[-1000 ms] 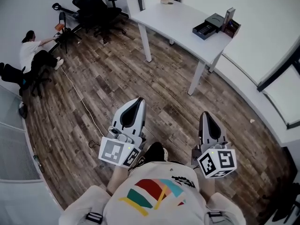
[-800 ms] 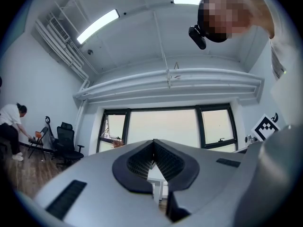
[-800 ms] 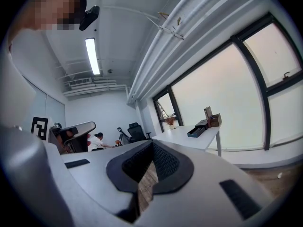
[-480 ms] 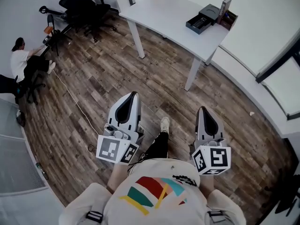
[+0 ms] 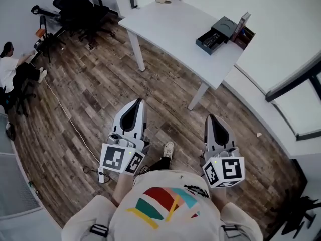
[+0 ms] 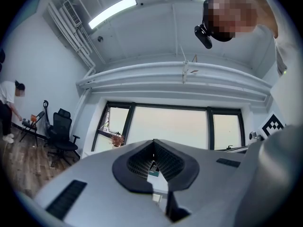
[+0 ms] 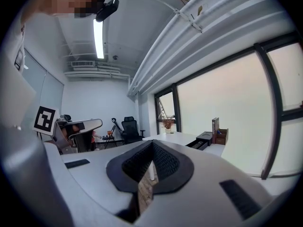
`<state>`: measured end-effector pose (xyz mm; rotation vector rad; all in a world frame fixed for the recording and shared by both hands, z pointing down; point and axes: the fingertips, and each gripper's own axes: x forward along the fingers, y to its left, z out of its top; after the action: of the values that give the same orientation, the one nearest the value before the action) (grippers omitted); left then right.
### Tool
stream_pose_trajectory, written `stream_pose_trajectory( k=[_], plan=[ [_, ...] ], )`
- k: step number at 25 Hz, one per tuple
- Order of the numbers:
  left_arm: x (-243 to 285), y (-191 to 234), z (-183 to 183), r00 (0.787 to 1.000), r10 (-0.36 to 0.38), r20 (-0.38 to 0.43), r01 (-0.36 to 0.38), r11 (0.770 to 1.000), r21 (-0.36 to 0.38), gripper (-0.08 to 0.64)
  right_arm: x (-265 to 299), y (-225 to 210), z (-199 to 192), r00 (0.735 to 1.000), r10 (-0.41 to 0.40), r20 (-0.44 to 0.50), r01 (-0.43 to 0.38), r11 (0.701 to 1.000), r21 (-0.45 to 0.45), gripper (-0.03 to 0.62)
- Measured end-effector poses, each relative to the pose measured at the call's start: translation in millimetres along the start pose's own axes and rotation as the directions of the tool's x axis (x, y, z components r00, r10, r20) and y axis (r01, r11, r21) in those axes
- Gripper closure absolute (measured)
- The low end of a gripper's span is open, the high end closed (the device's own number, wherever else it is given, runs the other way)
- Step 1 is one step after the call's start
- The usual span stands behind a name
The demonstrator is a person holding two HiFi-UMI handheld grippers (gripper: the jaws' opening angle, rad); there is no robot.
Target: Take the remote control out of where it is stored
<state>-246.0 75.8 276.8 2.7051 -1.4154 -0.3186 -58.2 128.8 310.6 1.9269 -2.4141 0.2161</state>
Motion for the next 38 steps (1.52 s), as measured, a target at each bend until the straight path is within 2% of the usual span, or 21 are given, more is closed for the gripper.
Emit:
stream_pose_trajectory(
  k=[7,14,18,23,26,29,32,35,38],
  plan=[
    [53.7,45.1,4.7,1.0,-0.001,0.011,0.001,1.0,0.003,0.554,60.3,-12.8,9.8,1.0,-0.027,-0.003,0.027,1.0,0.015,0.598],
    [87.5,43.8,-1.0,0.999,-0.049,-0.013,0.049,0.999,0.009,0.552,74.5,-38.4,5.5,0.996,-0.069,-0.049,0.071,0.996,0.052,0.598],
    [104.8,51.7,-17.2,0.998,-0.042,-0.042,0.04,0.998,-0.04,0.552,93.4,-52.2,4.8,0.994,-0.083,-0.064,0.088,0.994,0.069,0.598],
    [127.6,57.6,-26.8,0.999,-0.002,-0.048,0.0,0.999,-0.034,0.554,135.8,-63.0,-8.0,0.995,-0.008,-0.095,0.016,0.997,0.08,0.598],
    [138.9,64.7,-23.7,0.999,0.024,-0.041,-0.024,1.0,-0.005,0.553,172.6,-62.3,-16.2,0.992,0.061,-0.114,-0.048,0.993,0.11,0.598],
    [158.5,80.8,-24.7,0.998,0.044,-0.054,-0.043,0.999,0.015,0.552,212.3,-54.5,0.8,0.99,0.13,-0.06,-0.124,0.987,0.099,0.598],
    [205.8,95.7,-34.0,0.996,0.056,-0.064,-0.054,0.998,0.028,0.552,254.0,-71.3,7.7,0.989,0.146,-0.032,-0.144,0.988,0.047,0.598],
    [255.5,93.5,-38.1,0.996,0.012,-0.093,-0.007,0.998,0.055,0.554,285.0,-98.2,0.1,0.981,0.179,-0.069,-0.171,0.979,0.111,0.598],
    [307.1,100.5,-36.9,0.996,-0.01,-0.092,0.018,0.995,0.095,0.552,318.8,-128.4,21.0,0.98,0.196,-0.017,-0.192,0.972,0.135,0.598]
  ],
)
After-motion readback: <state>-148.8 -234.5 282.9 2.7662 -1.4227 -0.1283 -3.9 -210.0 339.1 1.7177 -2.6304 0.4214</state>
